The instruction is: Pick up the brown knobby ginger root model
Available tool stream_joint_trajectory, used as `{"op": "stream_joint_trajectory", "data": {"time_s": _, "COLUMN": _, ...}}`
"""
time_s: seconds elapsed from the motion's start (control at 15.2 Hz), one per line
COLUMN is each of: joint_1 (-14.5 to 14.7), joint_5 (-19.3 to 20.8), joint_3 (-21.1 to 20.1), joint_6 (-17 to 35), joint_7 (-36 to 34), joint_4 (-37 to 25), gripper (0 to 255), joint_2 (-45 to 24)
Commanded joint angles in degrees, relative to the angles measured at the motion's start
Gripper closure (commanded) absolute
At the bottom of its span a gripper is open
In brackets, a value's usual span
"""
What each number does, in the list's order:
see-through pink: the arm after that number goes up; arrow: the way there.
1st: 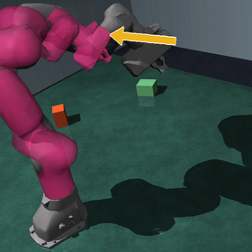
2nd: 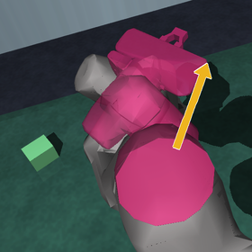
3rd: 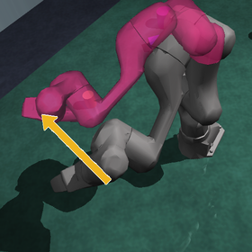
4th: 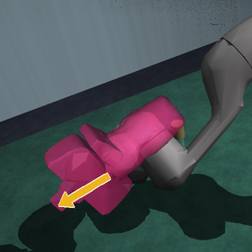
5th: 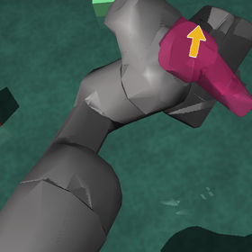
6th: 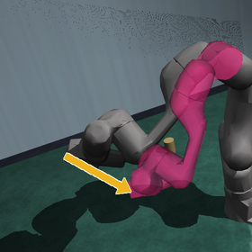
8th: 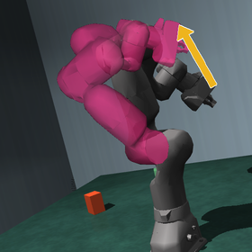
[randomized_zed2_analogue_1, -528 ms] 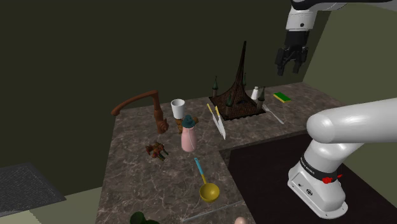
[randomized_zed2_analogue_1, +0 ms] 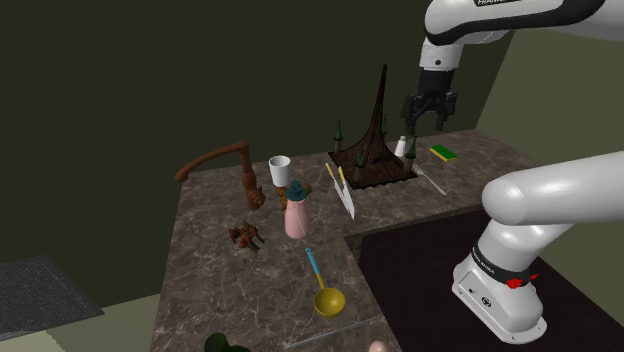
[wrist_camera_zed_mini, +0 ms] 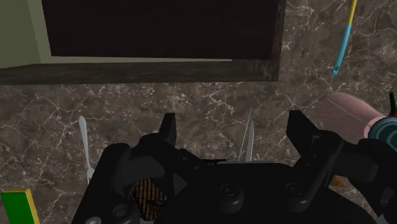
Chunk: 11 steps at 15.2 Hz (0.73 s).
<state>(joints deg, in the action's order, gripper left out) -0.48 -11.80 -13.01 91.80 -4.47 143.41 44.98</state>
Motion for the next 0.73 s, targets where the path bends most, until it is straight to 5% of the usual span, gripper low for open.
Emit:
{"op": "stream_joint_trajectory", "data": {"time_s": 0.0, "joint_1": 0.1, "joint_5": -2.1, "joint_3": -3.2, "joint_6": 3.5, "joint_7": -4.4, "joint_4": 1.3, "gripper": 0, "joint_2": -1.2}}
{"op": "stream_joint_trajectory", "data": {"time_s": 0.66, "joint_1": -2.9, "joint_5": -6.3, "joint_3": -19.6, "joint_6": 22.2, "joint_7": -25.8, "joint_4": 0.3, "gripper": 0, "joint_2": -16.7}}
